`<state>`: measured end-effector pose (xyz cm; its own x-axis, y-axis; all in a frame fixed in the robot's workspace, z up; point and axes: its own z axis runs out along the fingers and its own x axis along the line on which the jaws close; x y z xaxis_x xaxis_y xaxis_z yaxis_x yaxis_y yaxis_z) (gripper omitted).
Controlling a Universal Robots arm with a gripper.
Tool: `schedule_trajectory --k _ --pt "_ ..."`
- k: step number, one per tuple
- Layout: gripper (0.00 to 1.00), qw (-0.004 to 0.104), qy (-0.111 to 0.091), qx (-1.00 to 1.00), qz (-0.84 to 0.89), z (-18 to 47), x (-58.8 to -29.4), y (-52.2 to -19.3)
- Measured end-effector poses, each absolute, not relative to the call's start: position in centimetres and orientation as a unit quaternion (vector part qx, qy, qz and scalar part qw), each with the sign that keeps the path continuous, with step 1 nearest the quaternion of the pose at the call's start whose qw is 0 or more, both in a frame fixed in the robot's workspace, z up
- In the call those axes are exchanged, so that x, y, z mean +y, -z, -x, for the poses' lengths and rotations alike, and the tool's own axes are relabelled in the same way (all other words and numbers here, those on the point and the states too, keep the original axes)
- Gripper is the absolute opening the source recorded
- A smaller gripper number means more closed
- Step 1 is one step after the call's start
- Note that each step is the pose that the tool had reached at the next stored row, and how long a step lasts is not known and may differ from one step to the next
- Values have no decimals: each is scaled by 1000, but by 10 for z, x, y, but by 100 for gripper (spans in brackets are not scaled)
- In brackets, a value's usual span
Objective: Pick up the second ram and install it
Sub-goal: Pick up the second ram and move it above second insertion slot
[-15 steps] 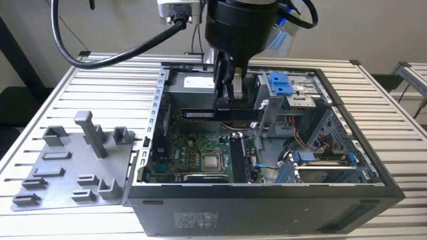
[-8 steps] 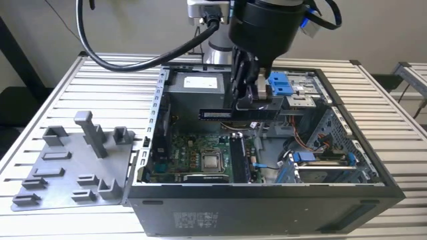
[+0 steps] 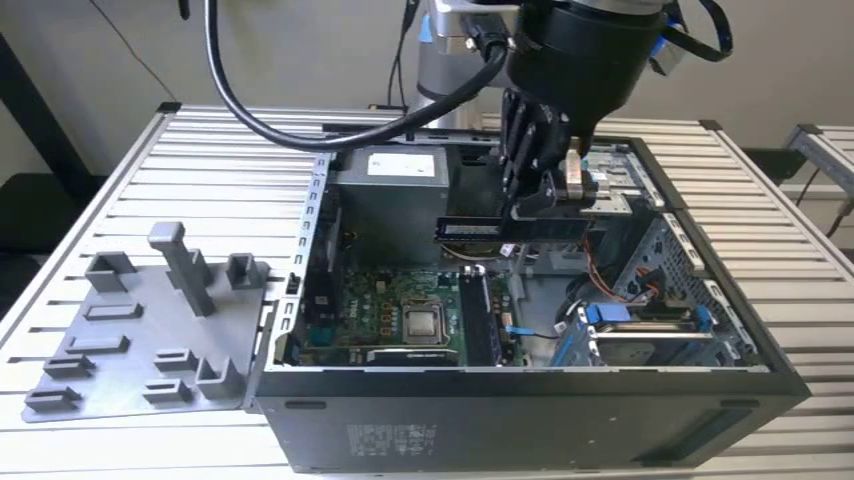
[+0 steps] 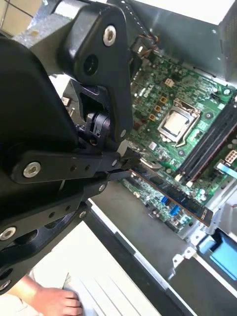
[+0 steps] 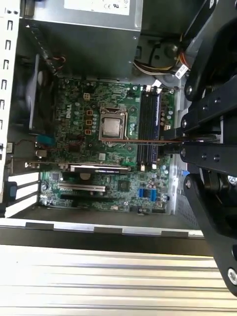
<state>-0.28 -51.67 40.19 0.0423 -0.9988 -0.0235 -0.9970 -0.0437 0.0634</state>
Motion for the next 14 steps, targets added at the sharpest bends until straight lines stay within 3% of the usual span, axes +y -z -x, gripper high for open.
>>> schedule_trajectory --k 14 --pt "14 14 30 -714 -699 -10 -515 -401"
